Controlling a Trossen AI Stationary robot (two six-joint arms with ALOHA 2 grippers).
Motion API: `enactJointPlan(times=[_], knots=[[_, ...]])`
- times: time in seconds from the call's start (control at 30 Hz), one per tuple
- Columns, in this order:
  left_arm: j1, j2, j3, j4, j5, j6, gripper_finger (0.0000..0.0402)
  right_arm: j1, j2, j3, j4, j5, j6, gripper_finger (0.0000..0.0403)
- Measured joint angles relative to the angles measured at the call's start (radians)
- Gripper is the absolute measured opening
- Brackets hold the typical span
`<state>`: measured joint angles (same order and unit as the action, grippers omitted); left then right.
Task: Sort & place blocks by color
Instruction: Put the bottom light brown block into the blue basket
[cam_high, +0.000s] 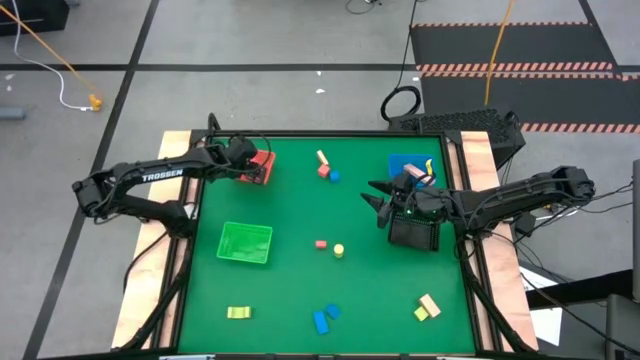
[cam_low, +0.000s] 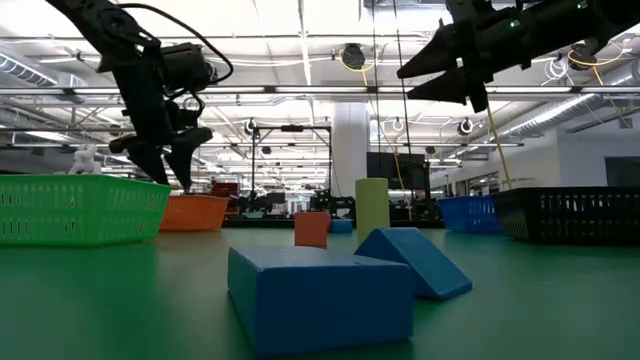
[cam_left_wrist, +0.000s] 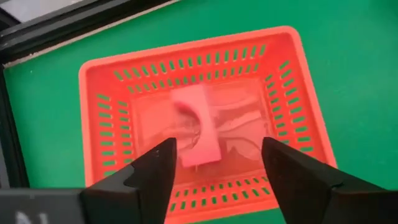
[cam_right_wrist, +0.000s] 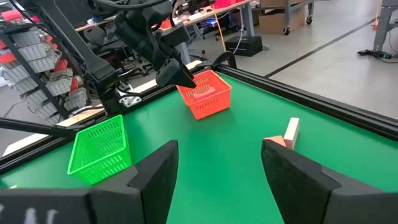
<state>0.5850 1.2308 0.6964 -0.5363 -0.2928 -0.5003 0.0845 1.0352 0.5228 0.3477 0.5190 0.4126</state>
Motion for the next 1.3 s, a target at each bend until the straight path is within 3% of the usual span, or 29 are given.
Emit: enactJointPlan(times=[0.27, 0.37, 0.57, 0.93, 1.3], knots=[[-0.064, -0.028, 0.001, 0.144, 0.044, 0.138, 0.0265, 0.002, 0.000, 0.000, 0.029, -0.034, -0.010, 0.0222], [-0.124, -0.047, 0.002, 0.232, 0.104, 0.161, 0.0258, 0.003, 0.000, 0.000, 0.041, -0.082, -0.014, 0.0222], [-0.311, -0.052, 0.003, 0.377, 0.245, 0.177, 0.0245, 0.043, 0.000, 0.000, 0.045, -0.077, -0.014, 0.0222], [-0.703, -0.052, 0.003, 0.565, 0.243, 0.313, 0.0244, 0.190, 0.052, 0.000, 0.158, -0.070, -0.044, 0.0222], [-0.856, -0.051, 0.003, 0.620, 0.239, 0.304, 0.0244, 0.367, 0.248, 0.099, 0.175, -0.068, 0.002, 0.0222]])
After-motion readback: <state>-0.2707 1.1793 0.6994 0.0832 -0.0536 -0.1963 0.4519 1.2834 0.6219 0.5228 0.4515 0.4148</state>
